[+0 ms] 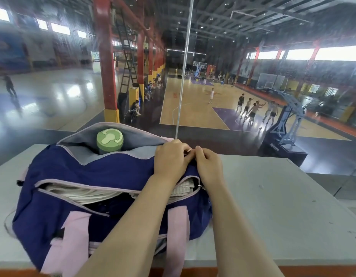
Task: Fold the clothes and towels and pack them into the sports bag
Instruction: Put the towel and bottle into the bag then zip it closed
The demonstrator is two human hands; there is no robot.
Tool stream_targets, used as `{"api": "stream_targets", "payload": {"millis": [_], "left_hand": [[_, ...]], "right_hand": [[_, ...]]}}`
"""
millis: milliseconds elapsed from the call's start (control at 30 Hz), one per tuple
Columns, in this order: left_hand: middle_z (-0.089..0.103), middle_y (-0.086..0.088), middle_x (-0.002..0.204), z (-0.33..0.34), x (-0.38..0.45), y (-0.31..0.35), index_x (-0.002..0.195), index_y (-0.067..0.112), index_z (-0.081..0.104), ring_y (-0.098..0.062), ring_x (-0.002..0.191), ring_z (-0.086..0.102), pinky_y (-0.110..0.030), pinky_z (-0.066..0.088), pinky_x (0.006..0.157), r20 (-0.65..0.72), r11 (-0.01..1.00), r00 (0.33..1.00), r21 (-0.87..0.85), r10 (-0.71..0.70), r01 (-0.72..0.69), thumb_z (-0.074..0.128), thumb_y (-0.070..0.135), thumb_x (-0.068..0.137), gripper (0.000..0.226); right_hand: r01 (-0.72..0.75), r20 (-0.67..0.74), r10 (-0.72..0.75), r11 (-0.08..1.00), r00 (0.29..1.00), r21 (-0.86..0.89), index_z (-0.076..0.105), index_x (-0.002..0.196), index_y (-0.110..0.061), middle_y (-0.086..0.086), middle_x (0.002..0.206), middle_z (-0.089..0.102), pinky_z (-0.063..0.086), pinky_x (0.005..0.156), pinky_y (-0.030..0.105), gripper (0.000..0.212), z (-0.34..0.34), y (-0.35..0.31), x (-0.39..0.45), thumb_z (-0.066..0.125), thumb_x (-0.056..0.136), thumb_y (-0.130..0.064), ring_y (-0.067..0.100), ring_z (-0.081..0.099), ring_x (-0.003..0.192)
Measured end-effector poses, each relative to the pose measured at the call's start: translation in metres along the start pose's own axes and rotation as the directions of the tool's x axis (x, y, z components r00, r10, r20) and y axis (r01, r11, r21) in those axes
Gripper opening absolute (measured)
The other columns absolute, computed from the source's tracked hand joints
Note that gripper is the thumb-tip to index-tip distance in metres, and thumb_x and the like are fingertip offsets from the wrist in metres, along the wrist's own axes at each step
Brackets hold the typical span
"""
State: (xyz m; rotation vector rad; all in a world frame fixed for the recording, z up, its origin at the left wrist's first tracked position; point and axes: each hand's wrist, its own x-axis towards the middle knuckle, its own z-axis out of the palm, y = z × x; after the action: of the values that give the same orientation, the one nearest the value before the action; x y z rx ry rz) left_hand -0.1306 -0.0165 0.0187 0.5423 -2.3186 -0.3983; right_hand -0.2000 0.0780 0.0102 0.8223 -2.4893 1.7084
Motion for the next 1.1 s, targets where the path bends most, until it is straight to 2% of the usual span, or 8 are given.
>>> {"api": "stream_targets", "payload": {"millis": [100,167,333,467,633,767,933,1100], "left_hand": [[0.069,0.007,0.093,-0.005,0.003,-0.002,0.093,0.028,0.075,-0.014,0.087,0.061,-0.035,0.048,0.071,0.045,0.997,0.997,-0.056,-0.058,0.061,0.058,0.04,0.091,0.02],[0.071,0.009,0.096,-0.006,0.003,-0.002,0.094,0.028,0.075,-0.014,0.089,0.062,-0.034,0.05,0.073,0.041,0.994,0.995,-0.057,-0.092,0.094,0.057,0.034,0.091,0.019],[0.067,0.006,0.096,-0.004,0.004,0.005,0.087,0.025,0.072,-0.016,0.09,0.059,-0.035,0.05,0.076,-0.02,0.965,0.98,-0.178,-0.2,0.194,0.056,0.028,0.091,0.017],[0.065,0.0,0.098,0.0,0.008,0.002,0.082,0.019,0.073,-0.021,0.098,0.054,-0.037,0.047,0.086,-0.071,0.936,0.962,-0.261,-0.262,0.236,0.061,0.03,0.088,0.017],[0.061,-0.005,0.106,-0.003,0.009,0.003,0.077,0.018,0.064,-0.025,0.104,0.051,-0.039,0.043,0.091,-0.031,0.941,0.961,-0.216,-0.274,0.261,0.057,0.028,0.092,0.019],[0.064,-0.006,0.104,-0.015,0.009,-0.012,0.082,0.015,0.066,-0.027,0.103,0.054,-0.03,0.036,0.081,-0.089,0.915,0.927,-0.223,-0.363,0.337,0.049,0.024,0.094,0.023],[0.06,-0.01,0.104,-0.045,0.008,-0.026,0.088,0.007,0.068,-0.03,0.101,0.052,-0.038,0.04,0.081,-0.181,0.943,0.925,-0.066,-0.334,0.327,0.051,0.024,0.096,0.026],[0.062,-0.013,0.102,-0.066,0.002,-0.037,0.098,0.006,0.066,-0.03,0.096,0.054,-0.042,0.046,0.08,-0.212,0.96,0.954,0.14,-0.211,0.243,0.05,0.023,0.097,0.024]], "right_hand": [[-0.102,0.013,0.101,0.991,0.995,0.084,0.058,0.093,-0.036,-0.015,0.088,0.066,0.049,0.09,0.036,0.01,-0.002,0.001,0.0,0.056,0.088,-0.027,0.013,0.061,0.095],[-0.095,0.071,0.093,0.995,0.993,0.019,0.063,0.106,-0.029,-0.013,0.101,0.069,0.047,0.095,0.036,0.02,-0.003,0.005,0.002,0.055,0.088,-0.028,0.015,0.061,0.103],[-0.099,0.184,0.12,0.988,0.976,-0.12,0.06,0.055,-0.033,-0.011,0.055,0.058,0.046,0.089,0.043,0.044,0.001,0.0,0.008,0.043,0.079,-0.065,0.02,0.056,0.073],[-0.1,0.184,0.102,0.995,0.978,-0.016,0.072,0.079,-0.043,-0.019,0.083,0.071,0.049,0.096,0.046,0.042,0.0,0.001,0.01,0.049,0.066,-0.076,0.012,0.065,0.092],[-0.046,0.09,0.043,0.999,0.995,0.028,0.075,0.083,-0.038,-0.018,0.084,0.073,0.054,0.083,0.034,0.015,-0.008,-0.002,0.004,0.067,0.081,-0.05,0.006,0.066,0.087],[-0.056,0.067,0.055,0.998,0.996,0.022,0.076,0.099,-0.024,-0.01,0.093,0.073,0.046,0.076,0.025,0.02,-0.01,0.002,0.005,0.067,0.087,-0.038,0.012,0.065,0.092],[-0.095,0.034,0.095,0.995,0.995,-0.008,0.075,0.103,-0.02,-0.006,0.101,0.072,0.042,0.078,0.025,0.022,-0.009,0.0,0.007,0.067,0.088,-0.035,0.016,0.063,0.096],[-0.077,0.012,0.09,0.911,0.996,-0.406,0.067,0.111,-0.031,0.003,0.124,0.059,0.044,0.093,0.036,0.024,-0.009,-0.022,0.006,0.058,0.089,-0.034,0.028,0.051,0.115]]}}
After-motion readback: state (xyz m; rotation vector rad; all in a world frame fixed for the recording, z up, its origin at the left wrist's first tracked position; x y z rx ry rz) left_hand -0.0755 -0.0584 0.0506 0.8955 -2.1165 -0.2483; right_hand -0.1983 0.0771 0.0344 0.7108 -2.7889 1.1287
